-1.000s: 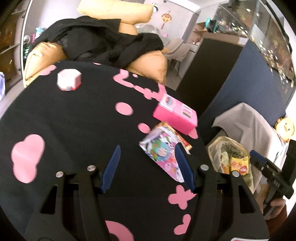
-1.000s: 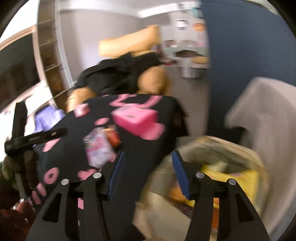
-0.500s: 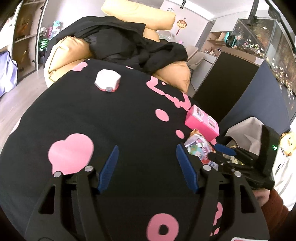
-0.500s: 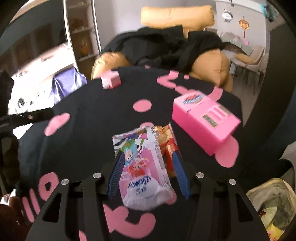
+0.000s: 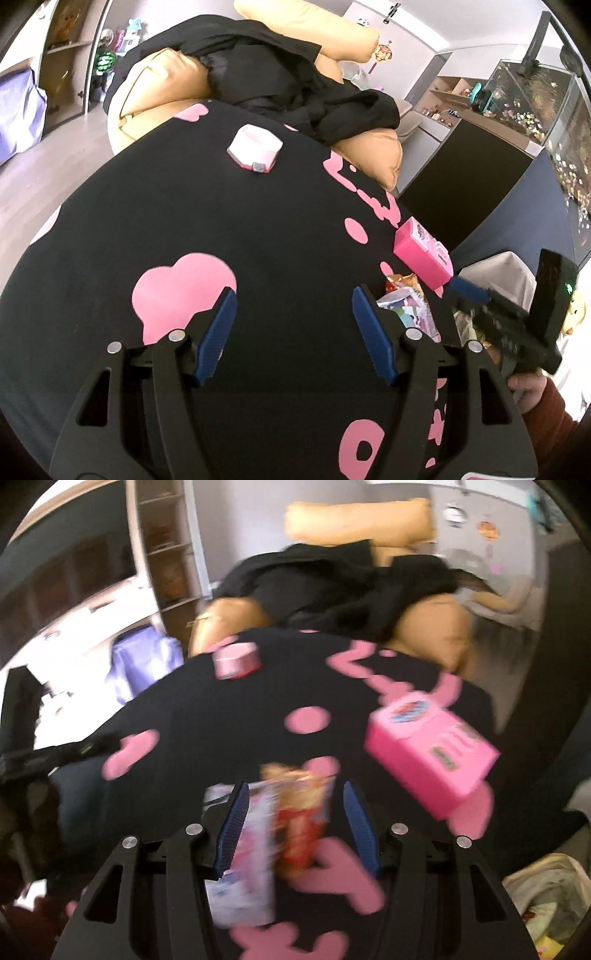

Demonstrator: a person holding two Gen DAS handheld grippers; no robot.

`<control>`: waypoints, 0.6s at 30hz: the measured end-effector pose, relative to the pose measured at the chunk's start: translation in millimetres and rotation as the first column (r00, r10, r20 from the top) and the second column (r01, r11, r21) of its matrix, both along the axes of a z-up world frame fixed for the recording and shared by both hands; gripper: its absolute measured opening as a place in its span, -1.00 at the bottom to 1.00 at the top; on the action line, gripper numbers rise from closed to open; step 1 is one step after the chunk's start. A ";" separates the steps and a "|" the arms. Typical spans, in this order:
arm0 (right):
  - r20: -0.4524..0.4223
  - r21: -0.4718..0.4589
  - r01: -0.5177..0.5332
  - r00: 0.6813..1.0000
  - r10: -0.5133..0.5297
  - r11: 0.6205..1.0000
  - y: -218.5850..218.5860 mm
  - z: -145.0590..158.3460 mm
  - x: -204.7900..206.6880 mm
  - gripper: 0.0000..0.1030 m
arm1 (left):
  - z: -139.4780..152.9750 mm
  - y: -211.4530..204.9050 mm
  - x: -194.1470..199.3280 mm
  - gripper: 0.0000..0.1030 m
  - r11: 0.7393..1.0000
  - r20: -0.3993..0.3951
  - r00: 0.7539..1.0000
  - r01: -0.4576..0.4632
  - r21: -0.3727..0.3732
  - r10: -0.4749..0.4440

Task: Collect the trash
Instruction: 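Grasp the red and gold wrapper with the right tool while the left tool moves to the white snack packet, then grasp the white and pink snack packet with the left tool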

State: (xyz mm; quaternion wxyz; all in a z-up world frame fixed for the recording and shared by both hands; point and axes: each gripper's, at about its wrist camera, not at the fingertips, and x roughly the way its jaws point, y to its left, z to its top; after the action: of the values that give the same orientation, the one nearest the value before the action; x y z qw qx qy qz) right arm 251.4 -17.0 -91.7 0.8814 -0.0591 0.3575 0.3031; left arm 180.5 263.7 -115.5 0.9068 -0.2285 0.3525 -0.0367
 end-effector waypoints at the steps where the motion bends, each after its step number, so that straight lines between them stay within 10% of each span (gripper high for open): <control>1: -0.019 0.011 0.016 1.000 -0.016 1.000 -2.8 -2.3 7.4 -0.02 | -1.2 0.6 -0.7 0.21 1.000 -0.003 1.000 -0.001 -0.003 0.001; 12: -0.202 0.044 0.005 0.979 0.004 0.999 14.9 -43.6 32.4 -0.55 | 3.9 -1.2 -14.3 0.21 1.000 -0.002 1.000 -0.018 0.002 0.018; 18: -0.128 0.063 0.071 0.990 -0.062 0.995 -12.9 -21.0 11.0 -0.64 | 10.0 -18.6 -20.6 0.21 1.000 0.007 1.000 0.012 0.018 -0.012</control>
State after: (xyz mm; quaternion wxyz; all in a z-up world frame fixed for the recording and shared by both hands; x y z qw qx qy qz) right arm 262.4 -29.9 -112.7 0.8681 0.0021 0.4037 0.2887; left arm 159.9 245.1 -105.6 0.9098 -0.2180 0.3511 -0.0395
